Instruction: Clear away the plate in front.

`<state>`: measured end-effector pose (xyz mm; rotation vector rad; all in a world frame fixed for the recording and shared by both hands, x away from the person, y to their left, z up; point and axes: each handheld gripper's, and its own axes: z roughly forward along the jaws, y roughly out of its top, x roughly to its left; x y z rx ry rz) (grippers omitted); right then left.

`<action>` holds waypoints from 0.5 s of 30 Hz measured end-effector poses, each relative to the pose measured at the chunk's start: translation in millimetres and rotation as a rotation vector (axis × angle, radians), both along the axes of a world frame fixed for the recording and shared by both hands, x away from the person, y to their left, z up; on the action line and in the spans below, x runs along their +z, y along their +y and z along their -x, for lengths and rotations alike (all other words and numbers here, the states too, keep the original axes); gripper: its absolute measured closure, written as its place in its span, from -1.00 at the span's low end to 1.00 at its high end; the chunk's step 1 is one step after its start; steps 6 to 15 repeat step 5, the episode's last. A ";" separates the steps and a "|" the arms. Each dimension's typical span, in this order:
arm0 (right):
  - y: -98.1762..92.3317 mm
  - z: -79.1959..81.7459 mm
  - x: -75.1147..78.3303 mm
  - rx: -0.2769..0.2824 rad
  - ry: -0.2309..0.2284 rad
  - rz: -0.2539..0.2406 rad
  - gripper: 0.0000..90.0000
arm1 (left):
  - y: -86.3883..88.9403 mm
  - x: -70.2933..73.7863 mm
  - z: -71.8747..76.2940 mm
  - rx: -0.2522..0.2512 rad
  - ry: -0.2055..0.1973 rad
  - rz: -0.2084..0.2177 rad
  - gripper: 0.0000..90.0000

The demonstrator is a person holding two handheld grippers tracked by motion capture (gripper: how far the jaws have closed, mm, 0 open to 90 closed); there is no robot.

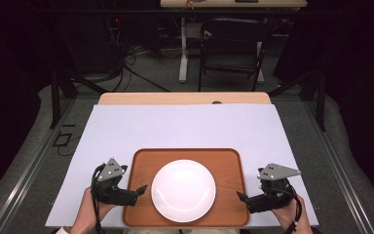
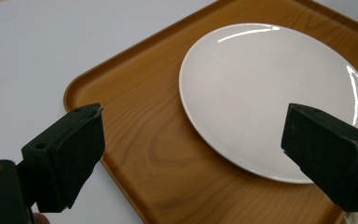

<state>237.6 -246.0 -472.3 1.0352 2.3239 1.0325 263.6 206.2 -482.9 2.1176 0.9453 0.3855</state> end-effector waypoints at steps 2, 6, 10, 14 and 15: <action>-5.1 4.5 -4.6 0.001 0.011 0.008 -1.00 | 2.7 -3.8 -2.6 0.013 0.019 -0.001 -0.86; -9.9 9.2 -9.8 0.009 0.031 0.033 -1.00 | 6.1 -8.4 -8.6 0.039 0.055 0.021 -0.85; -9.9 9.2 -9.8 0.009 0.031 0.033 -1.00 | 6.1 -8.4 -8.6 0.039 0.055 0.021 -0.85; -9.9 9.2 -9.8 0.009 0.031 0.033 -1.00 | 6.1 -8.4 -8.6 0.039 0.055 0.021 -0.85; -9.9 9.2 -9.8 0.009 0.031 0.033 -1.00 | 6.1 -8.4 -8.6 0.039 0.055 0.021 -0.85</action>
